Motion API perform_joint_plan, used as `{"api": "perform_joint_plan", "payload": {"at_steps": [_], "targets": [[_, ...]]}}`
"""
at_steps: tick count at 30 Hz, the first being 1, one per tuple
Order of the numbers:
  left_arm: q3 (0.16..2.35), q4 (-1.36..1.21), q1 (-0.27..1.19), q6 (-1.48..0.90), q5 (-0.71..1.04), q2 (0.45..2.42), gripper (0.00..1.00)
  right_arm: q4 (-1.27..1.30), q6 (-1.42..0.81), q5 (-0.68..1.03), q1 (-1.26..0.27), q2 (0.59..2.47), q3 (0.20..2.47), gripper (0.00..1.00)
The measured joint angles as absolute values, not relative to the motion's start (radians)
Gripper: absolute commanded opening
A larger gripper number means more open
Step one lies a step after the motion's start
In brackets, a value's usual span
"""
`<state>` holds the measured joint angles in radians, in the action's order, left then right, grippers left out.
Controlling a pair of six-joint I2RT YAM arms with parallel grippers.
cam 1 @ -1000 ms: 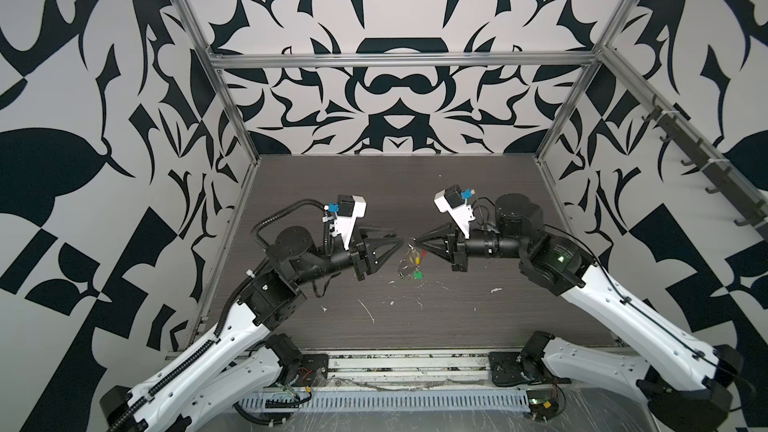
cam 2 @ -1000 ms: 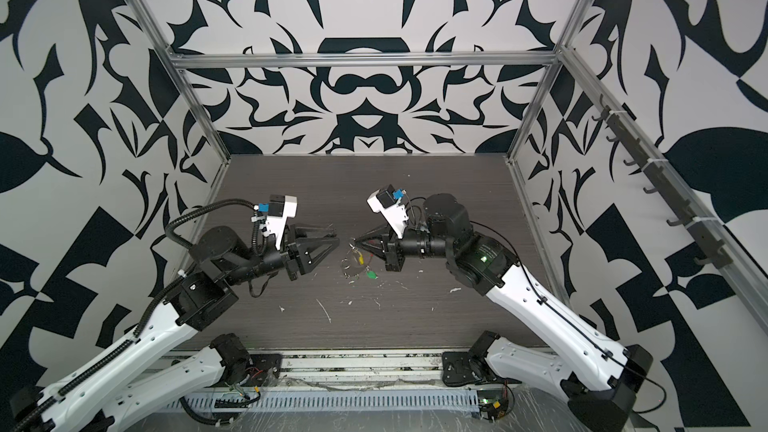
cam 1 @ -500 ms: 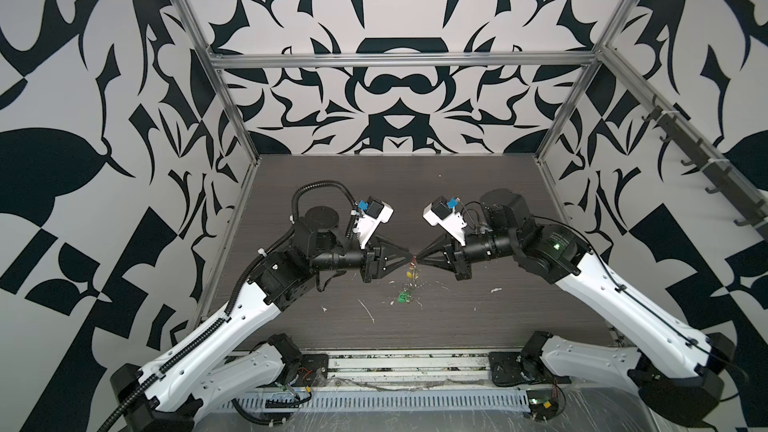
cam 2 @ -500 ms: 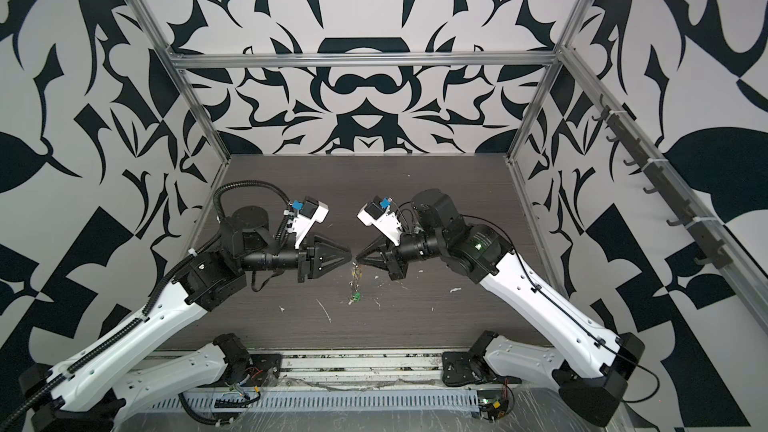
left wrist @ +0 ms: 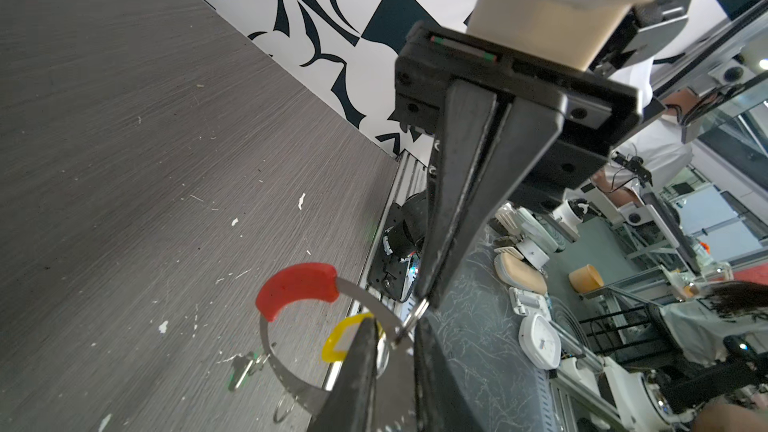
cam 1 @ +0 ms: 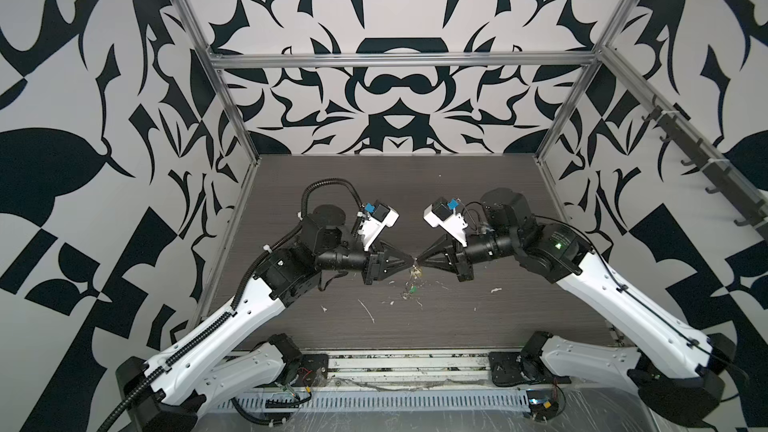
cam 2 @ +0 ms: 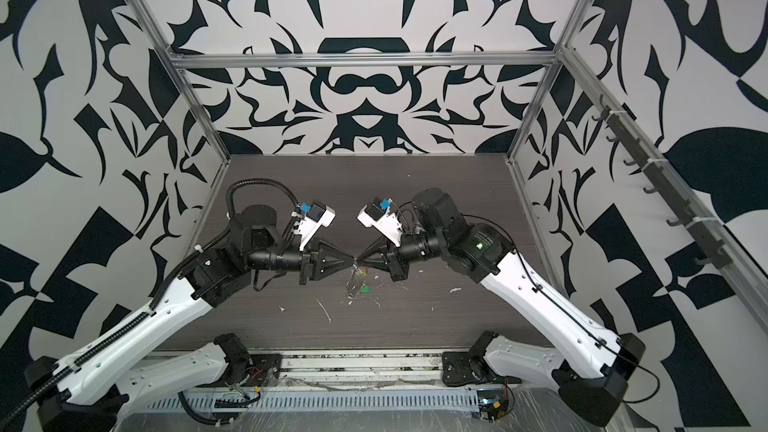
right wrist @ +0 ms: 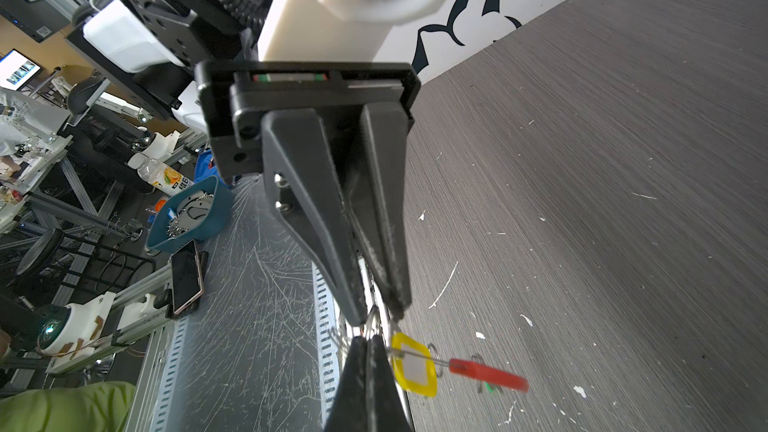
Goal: Remove the keys from the keyring
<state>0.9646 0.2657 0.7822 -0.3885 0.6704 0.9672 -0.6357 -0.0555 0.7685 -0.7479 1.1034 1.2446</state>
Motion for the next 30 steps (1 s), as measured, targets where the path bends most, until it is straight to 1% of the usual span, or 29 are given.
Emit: {"api": "perform_joint_plan", "payload": {"at_steps": [4, 8, 11, 13, 15, 19, 23, 24, 26, 27, 28, 30], "targets": [[0.965, 0.266, 0.782, -0.387, 0.680, 0.966, 0.10, -0.635, -0.056, 0.771, -0.748, 1.106, 1.245, 0.00], [0.965, 0.266, 0.782, -0.385, 0.689, 0.966, 0.10, -0.632, -0.057, 0.770, -0.746, 1.108, 1.245, 0.00], [0.965, 0.266, 0.782, -0.386, 0.690, 0.966, 0.13, -0.632, -0.057, 0.772, -0.746, 1.108, 1.244, 0.00], [0.965, 0.266, 0.782, -0.385, 0.690, 0.966, 0.13, -0.632, -0.057, 0.775, -0.746, 1.108, 1.245, 0.00], [0.965, 0.266, 0.782, -0.385, 0.690, 0.966, 0.10, -0.632, -0.057, 0.778, -0.746, 1.108, 1.244, 0.00], [0.965, 0.265, 0.782, -0.377, 0.697, 0.966, 0.00, -0.633, -0.058, 0.774, -0.744, 1.109, 1.245, 0.00], [0.964, 0.265, 0.782, -0.385, 0.691, 0.965, 0.00, -0.629, -0.068, 0.774, -0.741, 1.112, 1.244, 0.00], [0.964, 0.260, 0.782, -0.388, 0.685, 0.962, 0.00, -0.623, -0.076, 0.773, -0.741, 1.112, 1.244, 0.04], [0.954, 0.234, 0.782, -0.398, 0.664, 0.947, 0.00, -0.595, -0.094, 0.768, -0.740, 1.107, 1.239, 0.21], [0.943, 0.211, 0.783, -0.405, 0.644, 0.934, 0.00, -0.565, -0.109, 0.768, -0.740, 1.100, 1.227, 0.28], [0.933, 0.188, 0.786, -0.412, 0.620, 0.920, 0.00, -0.533, -0.130, 0.768, -0.742, 1.090, 1.212, 0.33], [0.908, 0.143, 0.793, -0.419, 0.571, 0.889, 0.00, -0.458, -0.174, 0.761, -0.747, 1.058, 1.166, 0.38]]}}
